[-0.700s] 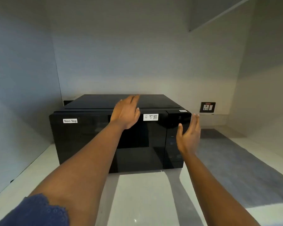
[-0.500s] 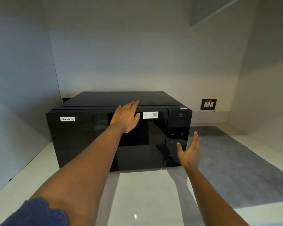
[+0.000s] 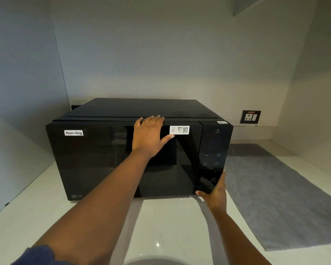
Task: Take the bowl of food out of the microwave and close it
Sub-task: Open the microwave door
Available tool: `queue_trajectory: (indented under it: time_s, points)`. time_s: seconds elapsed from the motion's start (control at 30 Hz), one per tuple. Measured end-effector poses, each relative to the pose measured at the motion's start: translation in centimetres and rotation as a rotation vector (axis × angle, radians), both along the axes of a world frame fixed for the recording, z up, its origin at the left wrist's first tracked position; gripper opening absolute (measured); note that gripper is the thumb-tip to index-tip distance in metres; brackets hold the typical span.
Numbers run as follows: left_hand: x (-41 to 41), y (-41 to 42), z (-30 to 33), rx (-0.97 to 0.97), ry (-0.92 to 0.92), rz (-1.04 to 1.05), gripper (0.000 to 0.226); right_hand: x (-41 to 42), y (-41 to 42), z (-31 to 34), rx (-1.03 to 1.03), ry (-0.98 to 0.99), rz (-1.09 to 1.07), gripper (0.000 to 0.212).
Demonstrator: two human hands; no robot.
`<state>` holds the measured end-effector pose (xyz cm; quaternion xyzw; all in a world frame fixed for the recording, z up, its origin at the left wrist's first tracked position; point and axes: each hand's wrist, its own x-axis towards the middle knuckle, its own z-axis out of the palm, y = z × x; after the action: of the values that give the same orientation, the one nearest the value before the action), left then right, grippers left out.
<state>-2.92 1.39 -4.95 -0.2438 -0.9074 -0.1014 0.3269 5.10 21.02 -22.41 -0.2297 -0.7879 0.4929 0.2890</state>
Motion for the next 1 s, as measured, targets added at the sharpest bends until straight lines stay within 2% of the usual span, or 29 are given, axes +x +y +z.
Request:
queue_trajectory:
  time_s: [0.2,0.67,1.0]
  points:
    - [-0.4,0.1,-0.2,0.014,0.024,0.002,0.07,-0.7,-0.2,-0.6,0.01,0.046,-0.066,0.108]
    - [-0.3,0.4,-0.2,0.003,0.052,0.012,0.071,-1.3,-0.7,-1.0,0.171,-0.052,-0.257,0.105]
    - [0.2,0.1,-0.2,-0.015,0.048,0.001,0.072,-1.6,-1.0,-0.7,0.156,-0.061,-0.289,0.096]
